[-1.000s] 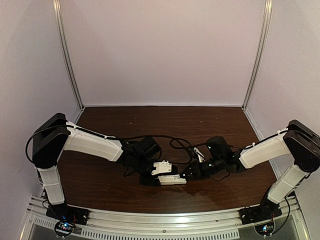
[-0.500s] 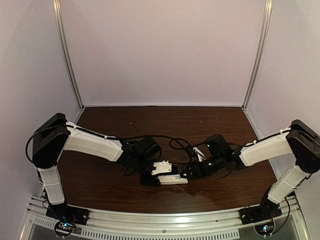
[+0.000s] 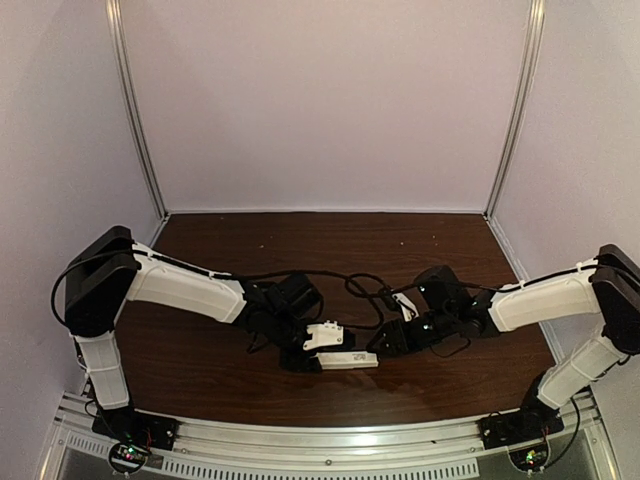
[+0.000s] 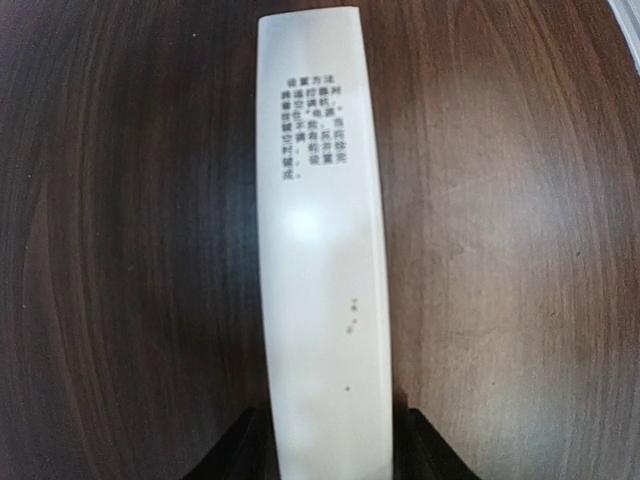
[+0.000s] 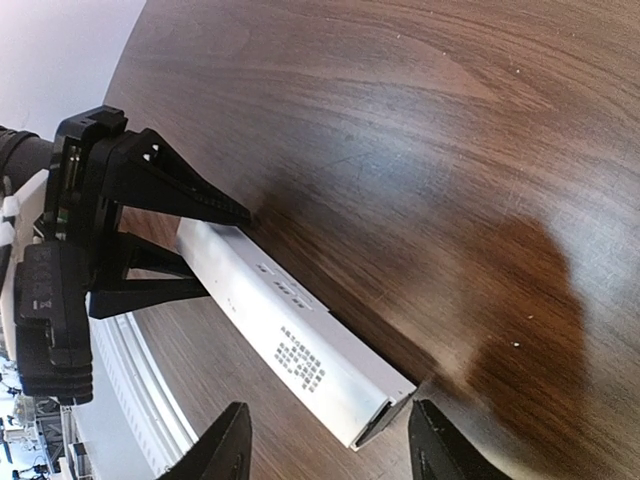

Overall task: Load the batteries into the remote control
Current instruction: Adjust the battery cover on the remote control without the battery cover, then move the remote control without the battery cover to the center of the board.

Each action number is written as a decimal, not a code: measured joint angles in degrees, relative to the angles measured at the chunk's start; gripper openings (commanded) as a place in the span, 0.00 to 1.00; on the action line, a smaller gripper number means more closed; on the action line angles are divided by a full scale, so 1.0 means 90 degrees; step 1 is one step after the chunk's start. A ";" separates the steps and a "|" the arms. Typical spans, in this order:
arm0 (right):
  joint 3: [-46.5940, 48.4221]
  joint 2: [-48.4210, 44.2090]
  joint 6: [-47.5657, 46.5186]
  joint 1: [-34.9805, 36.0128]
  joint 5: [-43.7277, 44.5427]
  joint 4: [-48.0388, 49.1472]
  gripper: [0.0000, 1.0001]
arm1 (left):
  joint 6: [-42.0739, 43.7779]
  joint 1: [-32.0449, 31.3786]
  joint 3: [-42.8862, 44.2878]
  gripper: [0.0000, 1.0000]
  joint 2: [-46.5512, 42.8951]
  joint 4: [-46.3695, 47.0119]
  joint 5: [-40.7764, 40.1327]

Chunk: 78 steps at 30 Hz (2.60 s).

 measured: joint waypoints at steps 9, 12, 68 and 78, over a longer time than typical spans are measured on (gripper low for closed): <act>-0.0019 0.0083 -0.0010 -0.0056 0.0063 -0.0061 0.48 | 0.0000 0.0000 0.0000 0.50 0.0000 0.0005 0.0000; -0.0019 0.0083 -0.0017 -0.0121 0.0080 -0.0104 0.49 | -0.0002 0.0000 0.0000 0.56 0.0000 0.0012 -0.0002; 0.3249 0.1821 -0.5406 0.1336 0.1739 -0.3315 0.75 | -0.7152 0.1389 -0.3570 0.81 -0.5030 0.1702 -0.0719; 0.3485 0.2421 -0.5700 0.1491 0.1872 -0.3449 0.65 | -0.7575 0.1761 -0.3735 0.77 -0.5017 0.1906 -0.0452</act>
